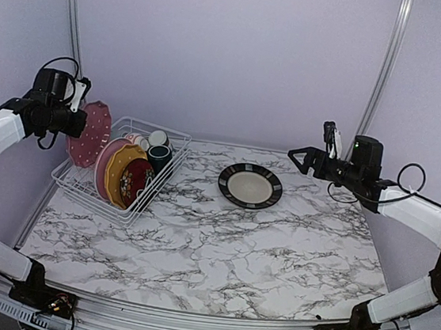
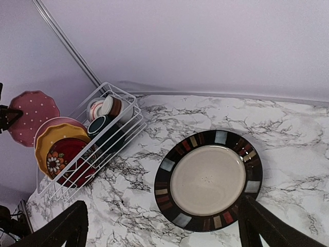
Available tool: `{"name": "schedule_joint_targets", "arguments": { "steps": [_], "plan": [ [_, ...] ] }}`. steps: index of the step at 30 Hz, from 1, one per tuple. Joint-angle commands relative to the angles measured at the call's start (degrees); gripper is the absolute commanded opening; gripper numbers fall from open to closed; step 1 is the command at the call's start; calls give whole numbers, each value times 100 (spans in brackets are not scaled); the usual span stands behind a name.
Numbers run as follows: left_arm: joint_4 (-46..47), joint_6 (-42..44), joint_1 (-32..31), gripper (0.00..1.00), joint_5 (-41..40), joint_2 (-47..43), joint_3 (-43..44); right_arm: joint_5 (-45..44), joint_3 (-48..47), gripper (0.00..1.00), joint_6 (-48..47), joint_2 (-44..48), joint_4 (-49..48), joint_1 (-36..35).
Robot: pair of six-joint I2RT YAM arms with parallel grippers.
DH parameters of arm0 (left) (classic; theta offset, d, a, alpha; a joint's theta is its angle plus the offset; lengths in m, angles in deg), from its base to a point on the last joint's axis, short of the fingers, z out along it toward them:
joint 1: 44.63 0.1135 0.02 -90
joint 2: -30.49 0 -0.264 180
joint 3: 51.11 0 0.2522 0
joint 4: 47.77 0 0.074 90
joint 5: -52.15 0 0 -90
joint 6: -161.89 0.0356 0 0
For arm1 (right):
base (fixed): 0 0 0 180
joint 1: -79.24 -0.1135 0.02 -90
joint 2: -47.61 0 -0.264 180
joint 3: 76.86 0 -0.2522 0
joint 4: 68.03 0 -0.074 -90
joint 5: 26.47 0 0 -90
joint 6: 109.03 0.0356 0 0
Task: Unload the mixed dishes from the dish rack
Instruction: Grab the plate from the dish rack, then pass from the left arm to the right
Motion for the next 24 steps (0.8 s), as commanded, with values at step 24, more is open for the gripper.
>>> {"name": "schedule_joint_targets", "arguments": {
  "steps": [24],
  "plan": [
    [1660, -2588, -1250, 0, 2050, -672, 766, 305, -724, 97, 329, -287, -458, -1090]
  ]
}}
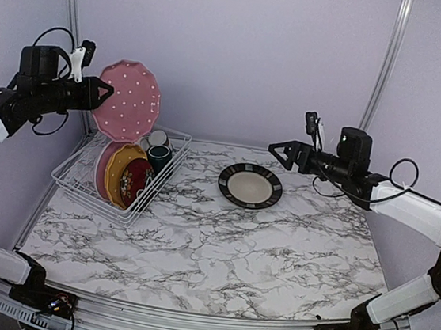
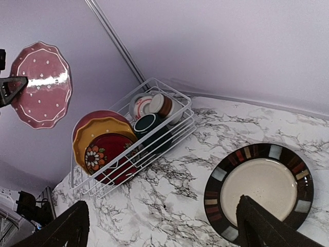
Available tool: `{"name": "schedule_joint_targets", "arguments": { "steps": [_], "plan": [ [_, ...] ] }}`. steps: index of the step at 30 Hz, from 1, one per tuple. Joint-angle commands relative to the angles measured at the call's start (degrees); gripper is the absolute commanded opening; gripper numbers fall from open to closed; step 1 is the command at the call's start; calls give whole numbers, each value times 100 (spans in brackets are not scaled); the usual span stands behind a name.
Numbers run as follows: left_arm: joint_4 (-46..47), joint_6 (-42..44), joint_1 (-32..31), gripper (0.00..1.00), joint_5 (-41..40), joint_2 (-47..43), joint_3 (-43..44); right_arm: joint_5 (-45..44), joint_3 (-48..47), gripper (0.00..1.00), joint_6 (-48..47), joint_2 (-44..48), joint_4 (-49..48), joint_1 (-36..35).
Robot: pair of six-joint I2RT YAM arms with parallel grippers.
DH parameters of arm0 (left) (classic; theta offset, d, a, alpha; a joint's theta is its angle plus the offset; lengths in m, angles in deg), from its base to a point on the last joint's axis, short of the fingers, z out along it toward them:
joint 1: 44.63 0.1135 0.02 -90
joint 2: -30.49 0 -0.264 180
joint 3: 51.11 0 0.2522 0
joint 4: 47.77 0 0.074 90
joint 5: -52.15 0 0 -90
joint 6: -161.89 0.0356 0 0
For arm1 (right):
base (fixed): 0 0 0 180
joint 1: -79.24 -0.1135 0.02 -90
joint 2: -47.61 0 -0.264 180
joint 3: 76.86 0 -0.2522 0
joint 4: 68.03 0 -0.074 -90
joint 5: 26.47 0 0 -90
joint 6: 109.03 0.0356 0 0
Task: Unload the mixed dishes from the dish rack
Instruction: Pass from the left arm to the right
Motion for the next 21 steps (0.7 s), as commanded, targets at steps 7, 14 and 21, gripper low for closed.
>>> {"name": "schedule_joint_targets", "arguments": {
  "steps": [7, 14, 21],
  "plan": [
    [1809, -692, -1271, 0, 384, 417, -288, 39, -849, 92, 33, -387, -15, -913],
    [2033, -623, -1942, 0, 337, 879, -343, -23, -1212, 85, -72, -694, 165, -1252],
    [2006, -500, -2368, 0, 379, 1287, -350, -111, -1312, 71, -250, -920, 305, -1313]
  ]
}}
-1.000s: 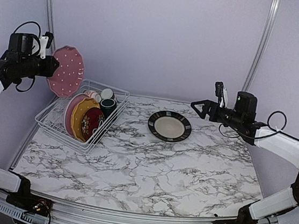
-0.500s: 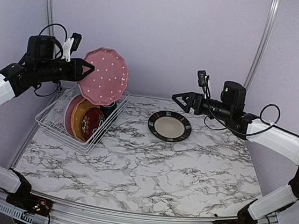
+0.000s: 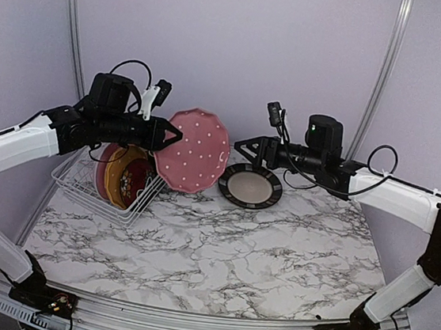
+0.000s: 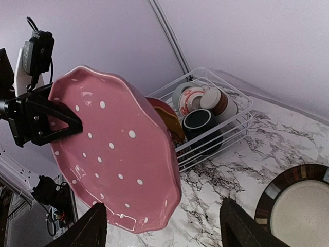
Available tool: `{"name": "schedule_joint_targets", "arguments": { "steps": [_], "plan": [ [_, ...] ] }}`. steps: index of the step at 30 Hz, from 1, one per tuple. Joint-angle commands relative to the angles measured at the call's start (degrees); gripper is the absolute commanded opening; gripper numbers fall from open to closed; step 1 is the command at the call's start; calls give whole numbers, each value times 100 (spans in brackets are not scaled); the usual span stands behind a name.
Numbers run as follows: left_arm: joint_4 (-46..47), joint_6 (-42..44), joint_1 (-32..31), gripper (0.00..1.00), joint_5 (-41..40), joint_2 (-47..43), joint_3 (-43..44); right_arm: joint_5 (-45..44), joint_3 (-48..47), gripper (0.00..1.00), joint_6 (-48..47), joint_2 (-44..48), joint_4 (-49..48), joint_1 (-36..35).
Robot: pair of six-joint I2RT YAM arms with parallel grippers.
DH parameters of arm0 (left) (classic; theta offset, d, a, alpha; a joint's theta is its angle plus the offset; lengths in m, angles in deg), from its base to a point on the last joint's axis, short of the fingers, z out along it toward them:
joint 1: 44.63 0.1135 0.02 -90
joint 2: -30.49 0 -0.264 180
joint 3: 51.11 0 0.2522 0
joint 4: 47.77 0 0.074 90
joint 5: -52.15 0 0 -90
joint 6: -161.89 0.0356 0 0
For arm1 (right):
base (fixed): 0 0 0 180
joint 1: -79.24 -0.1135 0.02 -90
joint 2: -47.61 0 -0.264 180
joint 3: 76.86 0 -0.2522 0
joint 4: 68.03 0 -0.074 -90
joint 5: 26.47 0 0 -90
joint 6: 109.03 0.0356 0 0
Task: Unload the mixed dishes from the dish rack
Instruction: Pass from the left arm to the right
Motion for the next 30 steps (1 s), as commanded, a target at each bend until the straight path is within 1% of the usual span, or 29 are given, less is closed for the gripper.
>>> {"name": "schedule_joint_targets", "arguments": {
  "steps": [1, 5, 7, 16, 21, 22, 23, 24, 25, 28, 30],
  "plan": [
    [992, -8, -184, 0, 163, 45, 75, -130, -236, 69, -200, -128, 214, -61],
    [1114, -65, -251, 0, 405, 159, 84, -272, -214, 57, -443, -192, 311, -97],
    [1128, -64, -275, 0, 553, 232, 101, -277, -214, 52, -495, -227, 333, -107],
    [1427, -277, -285, 0, 938, 388, 71, -258, -282, 33, -590, -374, 413, -138],
    [1542, -378, -285, 0, 1019, 416, 51, -322, -311, 25, -677, -416, 490, -160],
    [1541, -391, -285, 0, 1029, 434, 62, -323, -311, 22, -679, -423, 498, -160],
    [1542, -386, -285, 0, 1046, 442, 71, -336, -317, 15, -671, -425, 493, -160],
    [1541, -389, -285, 0, 1057, 449, 80, -355, -320, 5, -668, -422, 504, -160],
    [1537, -391, -285, 0, 1046, 450, 76, -367, -317, 0, -665, -414, 501, -160],
    [1498, -412, -284, 0, 964, 459, 64, -415, -307, 0, -647, -361, 502, -160],
    [1422, -415, -276, 5, 797, 465, 75, -461, -303, 0, -615, -324, 516, -164]
  ]
}}
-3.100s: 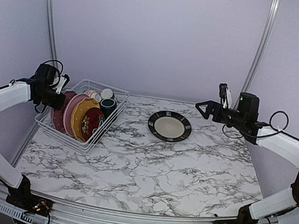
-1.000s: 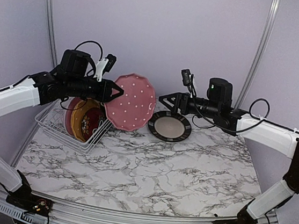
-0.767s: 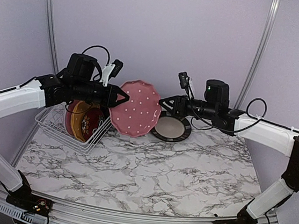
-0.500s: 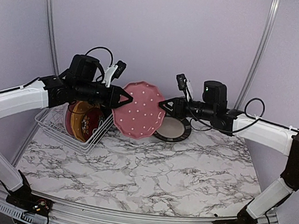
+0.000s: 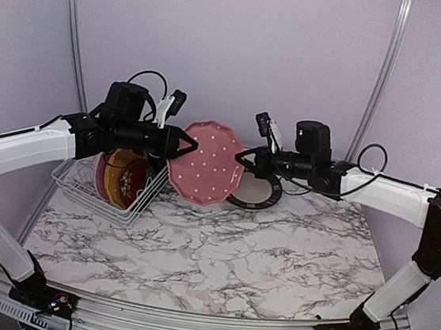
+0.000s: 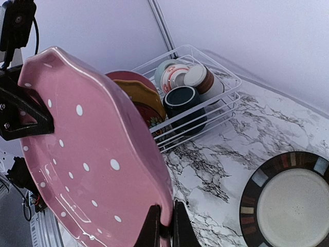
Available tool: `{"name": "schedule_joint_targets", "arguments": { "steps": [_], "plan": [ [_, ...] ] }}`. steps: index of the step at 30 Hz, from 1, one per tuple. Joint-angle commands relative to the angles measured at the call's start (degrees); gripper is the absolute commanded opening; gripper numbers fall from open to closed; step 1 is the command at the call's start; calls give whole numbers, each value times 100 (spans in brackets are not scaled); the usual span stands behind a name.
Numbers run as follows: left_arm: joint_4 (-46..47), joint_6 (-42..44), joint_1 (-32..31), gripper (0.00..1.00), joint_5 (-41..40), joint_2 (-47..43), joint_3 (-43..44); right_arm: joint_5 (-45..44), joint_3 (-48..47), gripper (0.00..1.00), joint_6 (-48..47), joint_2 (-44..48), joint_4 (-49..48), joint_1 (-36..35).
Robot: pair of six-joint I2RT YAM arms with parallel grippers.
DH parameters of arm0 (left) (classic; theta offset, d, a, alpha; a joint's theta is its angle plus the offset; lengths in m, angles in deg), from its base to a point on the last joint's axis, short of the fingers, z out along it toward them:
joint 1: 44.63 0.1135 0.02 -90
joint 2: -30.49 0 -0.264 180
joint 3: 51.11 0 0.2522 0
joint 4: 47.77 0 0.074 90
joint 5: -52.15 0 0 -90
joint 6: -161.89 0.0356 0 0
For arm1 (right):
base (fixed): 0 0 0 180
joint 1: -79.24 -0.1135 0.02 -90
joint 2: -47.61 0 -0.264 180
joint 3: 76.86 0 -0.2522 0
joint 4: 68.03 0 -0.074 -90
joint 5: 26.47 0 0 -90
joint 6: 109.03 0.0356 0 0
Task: Unload the mixed dishes from the dish rack
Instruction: Pass from the left arm to the right, then place the plate with another plate.
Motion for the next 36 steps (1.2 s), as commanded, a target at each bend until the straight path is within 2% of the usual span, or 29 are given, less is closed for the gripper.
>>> {"name": "schedule_joint_targets", "arguments": {
  "steps": [1, 4, 9, 10, 11, 12, 15, 20, 27, 36],
  "plan": [
    [765, -65, -53, 9, 32, -106, 135, -148, -228, 0, 144, 56, 21, -36],
    [623, -21, -53, 37, -115, -113, 171, -279, -238, 0, 218, 113, 83, -20],
    [316, 82, -39, 68, -584, -244, 253, -343, -277, 0, 521, 167, 243, 301],
    [233, 106, -36, 77, -679, -298, 277, -349, -285, 0, 563, 176, 307, 382],
    [162, 133, -33, 91, -770, -350, 297, -358, -301, 0, 587, 189, 383, 470],
    [108, 144, -35, 98, -891, -408, 311, -394, -325, 0, 594, 181, 456, 558],
    [-14, 145, -27, 99, -1329, -556, 318, -475, -541, 0, 567, 38, 1068, 828],
    [-183, 37, -5, 99, -1976, -723, 302, -460, -851, 0, 536, -313, 1542, 1186],
    [61, -119, -9, 99, -2228, -1109, -73, -383, -1288, 0, 600, -922, 1928, 1807],
    [302, -98, -9, 99, -2338, -1429, -486, -115, -1878, 0, 710, -1765, 2072, 2197]
  ]
}}
